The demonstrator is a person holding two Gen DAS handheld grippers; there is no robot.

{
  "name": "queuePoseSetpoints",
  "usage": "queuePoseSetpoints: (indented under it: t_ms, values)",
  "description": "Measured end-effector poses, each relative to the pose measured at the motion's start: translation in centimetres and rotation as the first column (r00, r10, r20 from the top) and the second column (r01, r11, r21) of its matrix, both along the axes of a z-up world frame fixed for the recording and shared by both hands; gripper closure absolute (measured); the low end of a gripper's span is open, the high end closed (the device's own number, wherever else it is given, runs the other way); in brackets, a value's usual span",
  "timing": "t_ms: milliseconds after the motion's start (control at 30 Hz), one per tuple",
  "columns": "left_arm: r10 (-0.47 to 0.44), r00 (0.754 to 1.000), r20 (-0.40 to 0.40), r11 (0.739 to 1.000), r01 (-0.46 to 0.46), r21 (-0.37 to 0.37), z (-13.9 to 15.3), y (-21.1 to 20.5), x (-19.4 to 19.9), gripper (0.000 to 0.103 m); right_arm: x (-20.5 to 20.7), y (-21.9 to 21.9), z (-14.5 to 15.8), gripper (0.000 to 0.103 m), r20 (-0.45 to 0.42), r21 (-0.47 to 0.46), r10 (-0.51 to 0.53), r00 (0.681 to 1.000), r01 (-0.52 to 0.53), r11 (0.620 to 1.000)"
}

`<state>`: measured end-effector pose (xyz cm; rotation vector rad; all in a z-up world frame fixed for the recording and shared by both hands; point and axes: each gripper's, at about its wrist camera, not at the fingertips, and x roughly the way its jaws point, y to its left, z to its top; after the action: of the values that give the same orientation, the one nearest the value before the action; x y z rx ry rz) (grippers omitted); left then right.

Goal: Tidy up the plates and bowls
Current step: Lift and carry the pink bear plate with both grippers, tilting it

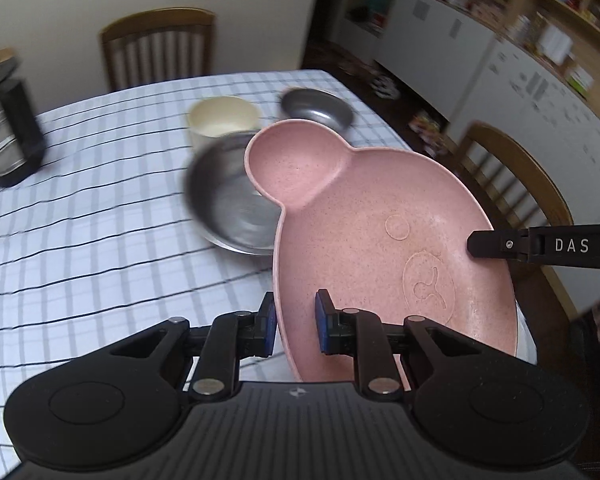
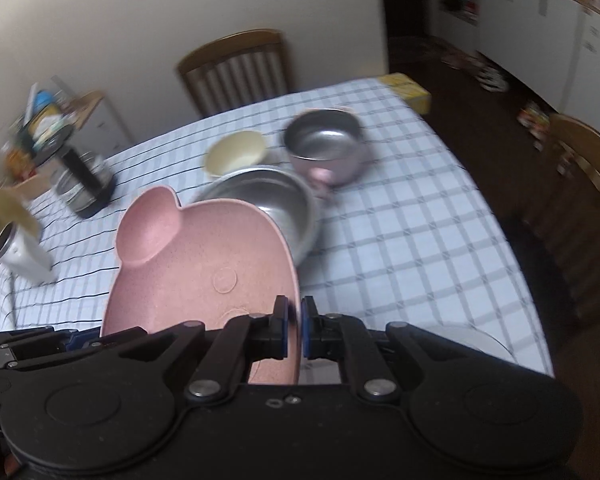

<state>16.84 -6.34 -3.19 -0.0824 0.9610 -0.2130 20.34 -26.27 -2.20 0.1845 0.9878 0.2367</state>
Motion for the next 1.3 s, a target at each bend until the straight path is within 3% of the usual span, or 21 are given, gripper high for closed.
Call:
queuePoseSetpoints:
  t_ms: [267,500,733,1300]
  values:
    - [-0.141,0.989,-0.041,0.989,0.143,0.041,-2.6,-7.9,1.3,0.085,-2.4,-7.4,-2.8,0.095,-0.054,0.025,-0.152,0.987,0.154,0.988]
    - [-0.196,0.978,-0.073,0.975,0.202,0.093,-5.4,-12.3,2.4,0.084,-3.5,-11.8,-6.4,0.095,-0.122,0.042,-0.223,0.967,0.23,0.972]
    - [-0.194,0.974,-0.115,0.972,0.206,0.112,-7.4,-13.3,3.6,0.084,-3.5,-13.4,-9.2,0.095,-0.183,0.061,-0.227,0.957,0.241,0.969]
    - [-0.203,0.965,-0.164,0.966,0.225,0.13,-9.9,-14.8,5.0,0.084,-3.4,-14.8,-12.3,0.095,-0.265,0.096,-0.224,0.938,0.257,0.962]
